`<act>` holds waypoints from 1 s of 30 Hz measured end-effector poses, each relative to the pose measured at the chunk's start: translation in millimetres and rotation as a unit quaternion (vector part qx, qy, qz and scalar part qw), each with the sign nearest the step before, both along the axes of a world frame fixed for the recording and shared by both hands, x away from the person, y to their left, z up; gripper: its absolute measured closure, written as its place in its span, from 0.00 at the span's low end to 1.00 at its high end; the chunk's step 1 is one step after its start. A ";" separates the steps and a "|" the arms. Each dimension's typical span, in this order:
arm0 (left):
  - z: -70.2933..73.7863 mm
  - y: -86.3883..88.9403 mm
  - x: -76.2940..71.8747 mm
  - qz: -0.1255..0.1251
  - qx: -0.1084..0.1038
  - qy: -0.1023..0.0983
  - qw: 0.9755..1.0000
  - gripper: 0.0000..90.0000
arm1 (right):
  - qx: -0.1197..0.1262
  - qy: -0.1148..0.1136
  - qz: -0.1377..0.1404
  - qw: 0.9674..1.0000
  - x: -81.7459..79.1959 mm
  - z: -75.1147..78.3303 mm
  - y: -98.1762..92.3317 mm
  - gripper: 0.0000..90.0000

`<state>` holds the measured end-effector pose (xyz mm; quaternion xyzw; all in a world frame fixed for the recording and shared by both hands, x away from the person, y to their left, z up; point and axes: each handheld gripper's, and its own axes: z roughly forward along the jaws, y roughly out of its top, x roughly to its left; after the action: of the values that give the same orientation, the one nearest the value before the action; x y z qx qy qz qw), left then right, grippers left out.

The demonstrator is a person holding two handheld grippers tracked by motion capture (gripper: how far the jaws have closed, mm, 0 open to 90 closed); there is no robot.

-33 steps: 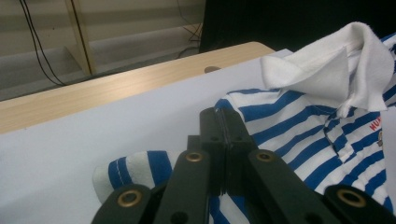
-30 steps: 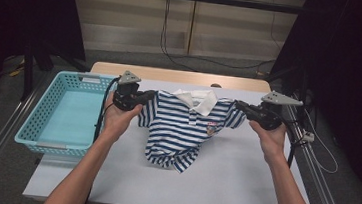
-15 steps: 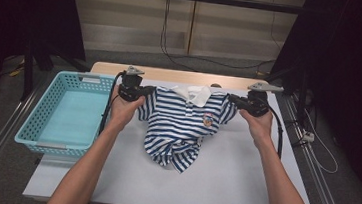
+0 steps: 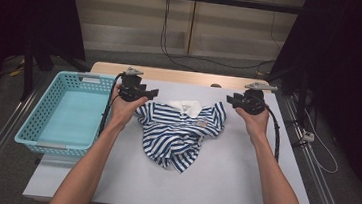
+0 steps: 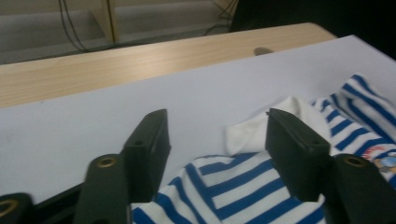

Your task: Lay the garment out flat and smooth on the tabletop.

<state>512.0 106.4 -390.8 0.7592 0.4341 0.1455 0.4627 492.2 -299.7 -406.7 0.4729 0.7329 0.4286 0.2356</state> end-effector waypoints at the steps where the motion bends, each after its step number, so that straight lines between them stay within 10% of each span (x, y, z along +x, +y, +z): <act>1: 0.6 -0.6 -3.7 -0.004 -0.003 -0.003 1.000 0.35 | -0.002 0.000 0.011 1.000 -4.0 -0.9 0.7 0.67; 8: -1.8 1.8 -25.9 -0.015 0.002 -0.004 1.000 0.11 | 0.002 0.015 0.030 0.999 -24.3 -12.8 1.9 0.68; 30: -26.4 8.9 -46.5 -0.022 0.017 0.007 1.000 0.06 | 0.004 0.056 0.019 0.998 -1.9 -47.7 9.5 0.67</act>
<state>465.4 115.3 -417.2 0.7772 0.4183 0.1377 0.4494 490.4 -290.2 -454.4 0.4829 0.7523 0.4086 0.1840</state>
